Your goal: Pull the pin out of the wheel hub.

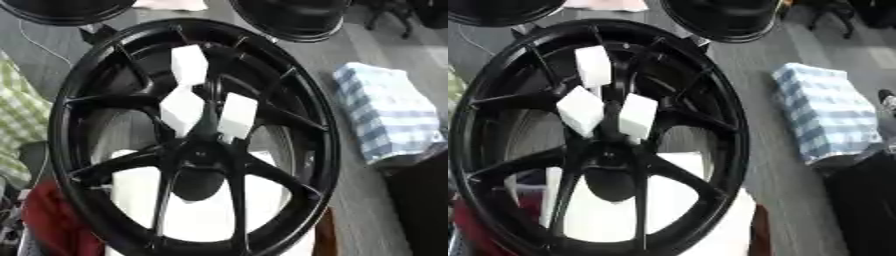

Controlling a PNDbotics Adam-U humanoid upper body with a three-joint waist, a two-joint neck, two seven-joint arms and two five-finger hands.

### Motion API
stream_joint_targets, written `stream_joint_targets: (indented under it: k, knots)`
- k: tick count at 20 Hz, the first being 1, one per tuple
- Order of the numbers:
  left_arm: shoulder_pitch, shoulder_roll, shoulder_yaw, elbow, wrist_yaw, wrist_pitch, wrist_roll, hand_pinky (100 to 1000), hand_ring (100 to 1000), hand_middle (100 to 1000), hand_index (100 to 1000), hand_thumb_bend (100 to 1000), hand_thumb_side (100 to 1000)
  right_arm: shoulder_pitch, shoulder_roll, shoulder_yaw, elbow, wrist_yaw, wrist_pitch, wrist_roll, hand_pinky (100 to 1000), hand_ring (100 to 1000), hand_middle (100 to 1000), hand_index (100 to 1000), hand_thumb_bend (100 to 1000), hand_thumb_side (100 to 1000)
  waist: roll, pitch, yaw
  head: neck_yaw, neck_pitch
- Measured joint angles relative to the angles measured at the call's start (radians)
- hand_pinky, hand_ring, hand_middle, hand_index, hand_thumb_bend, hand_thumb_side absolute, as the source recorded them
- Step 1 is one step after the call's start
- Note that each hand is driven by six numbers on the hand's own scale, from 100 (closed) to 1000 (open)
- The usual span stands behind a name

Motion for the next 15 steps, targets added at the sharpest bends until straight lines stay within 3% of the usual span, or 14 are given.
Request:
stream_joint_targets:
  k: [1,3,4,5,6,15]
  knots:
    - [0.0,0.0,0.0,0.0,0.0,0.0,0.0,1000,622,574,821,100,686,0.0,0.0,0.0,-0.005,-0.005,0.0,-0.005,671,755,721,712,260,457,0.0,-0.001,0.0,-0.001,0.0]
    - [0.0,0.0,-0.001,0.0,0.003,0.0,-0.001,1000,622,574,821,100,686,-0.019,-0.003,0.001,-0.024,-0.019,-0.009,-0.016,660,737,701,694,214,445,0.002,-0.005,0.006,-0.006,0.0]
    - [0.0,0.0,-0.001,0.0,0.004,0.001,-0.002,1000,622,574,821,100,686,-0.039,-0.009,0.005,-0.04,-0.028,-0.017,-0.02,650,725,687,683,284,480,0.003,-0.006,0.006,-0.009,0.0]
    - [0.0,0.0,-0.001,0.0,0.006,0.001,-0.002,1000,622,574,821,100,685,-0.061,-0.017,0.013,-0.059,-0.037,-0.028,-0.021,645,717,681,676,158,443,0.003,-0.006,0.005,-0.009,0.0]
    - [0.0,0.0,-0.001,0.0,0.007,0.001,-0.003,1000,621,574,821,100,685,-0.081,-0.023,0.023,-0.081,-0.046,-0.04,-0.019,640,709,673,670,132,446,0.003,-0.006,0.004,-0.01,0.0]
    - [-0.003,0.0,-0.003,0.0,0.011,-0.004,-0.01,1000,618,572,820,100,684,-0.142,-0.046,0.134,-0.294,-0.125,-0.169,0.061,628,689,652,654,109,428,0.009,-0.004,0.008,-0.028,0.0]
